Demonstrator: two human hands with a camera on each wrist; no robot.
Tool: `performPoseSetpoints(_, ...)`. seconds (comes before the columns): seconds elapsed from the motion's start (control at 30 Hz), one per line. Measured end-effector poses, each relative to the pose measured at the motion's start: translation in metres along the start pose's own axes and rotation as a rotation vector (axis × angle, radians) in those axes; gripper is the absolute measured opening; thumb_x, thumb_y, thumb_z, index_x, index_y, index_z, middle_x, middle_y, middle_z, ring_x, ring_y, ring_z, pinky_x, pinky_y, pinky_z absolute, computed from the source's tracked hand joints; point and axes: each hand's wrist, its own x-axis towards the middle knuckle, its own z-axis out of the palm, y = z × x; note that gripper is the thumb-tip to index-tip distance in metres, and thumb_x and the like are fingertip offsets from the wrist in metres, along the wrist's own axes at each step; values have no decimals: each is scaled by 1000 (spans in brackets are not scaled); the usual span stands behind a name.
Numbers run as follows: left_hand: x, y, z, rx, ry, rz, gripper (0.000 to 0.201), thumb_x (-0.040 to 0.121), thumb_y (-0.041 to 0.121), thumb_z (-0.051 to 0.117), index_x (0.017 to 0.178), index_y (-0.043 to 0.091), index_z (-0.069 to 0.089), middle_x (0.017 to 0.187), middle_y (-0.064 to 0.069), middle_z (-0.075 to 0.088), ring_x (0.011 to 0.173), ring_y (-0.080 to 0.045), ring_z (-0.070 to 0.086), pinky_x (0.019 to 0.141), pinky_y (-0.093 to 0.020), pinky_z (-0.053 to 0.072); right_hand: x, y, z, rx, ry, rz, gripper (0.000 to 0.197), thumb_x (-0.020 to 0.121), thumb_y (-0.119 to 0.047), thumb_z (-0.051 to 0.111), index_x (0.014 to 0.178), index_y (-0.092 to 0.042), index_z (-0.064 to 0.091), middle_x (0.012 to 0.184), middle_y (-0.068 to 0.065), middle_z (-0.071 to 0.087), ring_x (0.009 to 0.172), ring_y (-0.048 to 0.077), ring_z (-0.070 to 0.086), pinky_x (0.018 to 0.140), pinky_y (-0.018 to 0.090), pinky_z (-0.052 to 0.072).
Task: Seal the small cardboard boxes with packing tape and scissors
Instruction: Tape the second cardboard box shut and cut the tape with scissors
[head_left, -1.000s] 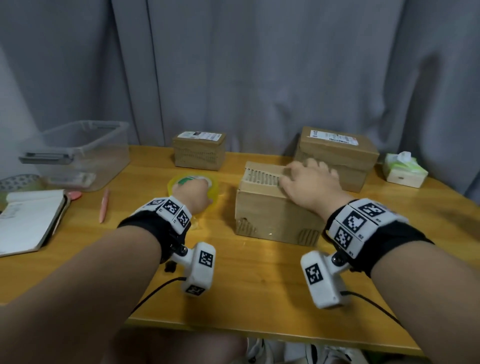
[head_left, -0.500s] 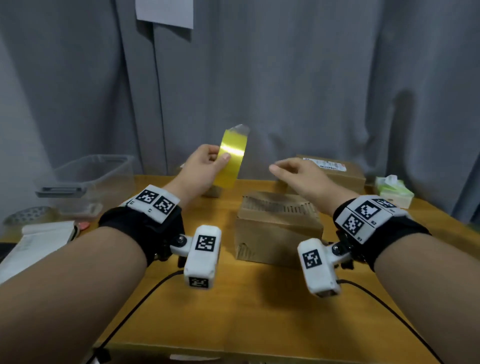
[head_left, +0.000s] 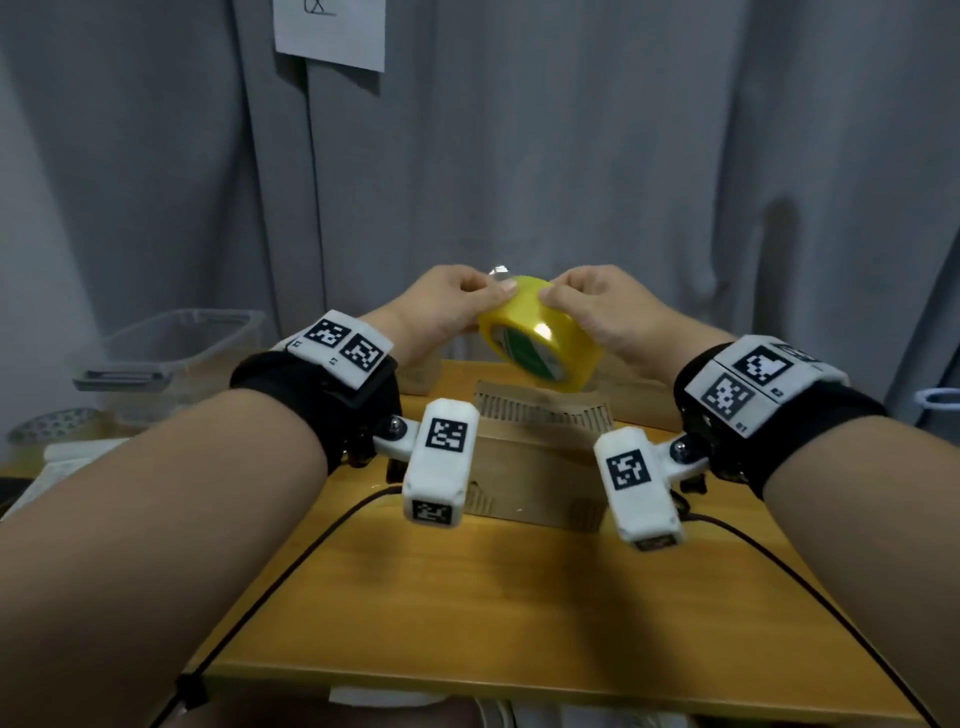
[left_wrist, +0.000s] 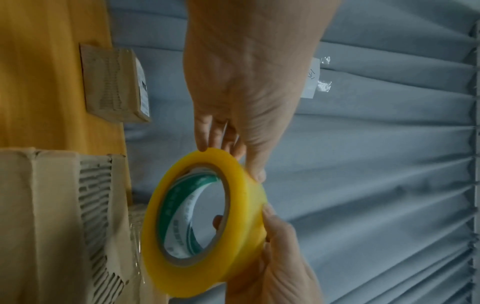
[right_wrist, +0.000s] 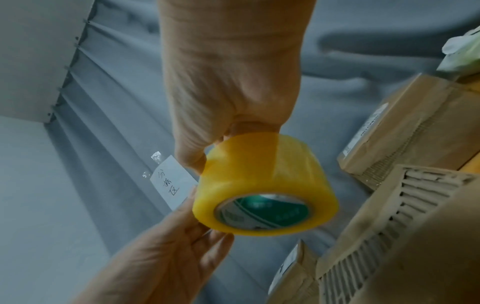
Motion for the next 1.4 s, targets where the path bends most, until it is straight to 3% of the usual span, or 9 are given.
performPoseSetpoints(0.17, 2, 2, 9, -46, 96, -40, 13, 92, 15, 61, 87, 3, 60, 73, -6, 59, 63, -11, 57, 49, -10, 48, -5, -1, -5, -77, 40, -76, 28, 91, -40, 61, 97, -14, 67, 91, 0, 64, 83, 12, 59, 68, 24, 46)
performPoseSetpoints(0.37, 0, -20, 14, -38, 214, -137, 35, 96, 12, 54, 62, 9, 46, 60, -5, 51, 51, -12, 53, 43, -14, 46, -18, 19, 1, 171, 58, 81, 46, 89, -44, 62, 91, 2, 70, 79, 15, 66, 73, 23, 62, 73, 36, 50)
performPoseSetpoints(0.5, -6, -30, 17, -66, 191, -206, 36, 97, 11, 51, 61, 9, 47, 59, -7, 53, 50, -13, 55, 41, -14, 47, -13, 23, 4, 124, 31, 55, 77, 79, -65, 59, 86, 12, 63, 74, 20, 61, 69, 28, 58, 71, 36, 48)
performPoseSetpoints(0.67, -2, -42, -6, -39, 252, -244, 28, 97, 14, 52, 71, 6, 52, 63, -7, 52, 42, -8, 50, 40, -12, 44, 17, -4, -12, -524, 24, 18, 59, 92, -53, 50, 57, -7, 46, 55, 6, 46, 54, 19, 45, 52, 29, 32)
performPoseSetpoints(0.73, -3, -53, -13, -25, 248, -286, 30, 97, 12, 51, 68, 6, 51, 60, -5, 49, 45, -10, 45, 38, -12, 41, 27, -5, -5, -789, -74, 54, 53, 92, -56, 49, 61, -13, 45, 62, 3, 45, 63, 23, 47, 58, 31, 34)
performPoseSetpoints(0.87, -7, -87, -8, 81, 175, -407, 36, 97, 9, 49, 61, 5, 47, 57, -7, 48, 47, -14, 44, 37, -15, 39, 42, -1, 27, -884, -229, 161, 46, 87, -57, 57, 69, -16, 48, 70, 1, 50, 68, 21, 51, 67, 34, 41)
performPoseSetpoints(1.1, -5, -129, 8, 75, 163, -532, 34, 96, 3, 48, 62, 5, 49, 59, -6, 48, 49, -14, 45, 34, -15, 38, 43, 12, 36, -697, -24, 55, 31, 84, -54, 59, 81, -23, 61, 80, -2, 60, 85, 24, 59, 67, 32, 42)
performPoseSetpoints(1.3, -1, -138, 25, 46, 156, -540, 23, 94, 5, 54, 71, 3, 52, 59, -7, 51, 48, -14, 48, 36, -17, 40, 27, 21, 37, -719, 147, 10, 60, 83, -76, 40, 91, -24, 70, 80, 0, 66, 88, 24, 60, 72, 36, 47)
performPoseSetpoints(1.4, -1, -145, 25, 15, 190, -544, 30, 92, 7, 56, 63, 3, 52, 57, -8, 51, 46, -15, 48, 38, -18, 40, 19, 22, 41, -744, 129, 18, 63, 80, -79, 41, 111, -30, 67, 98, 1, 69, 102, 26, 60, 82, 38, 46)
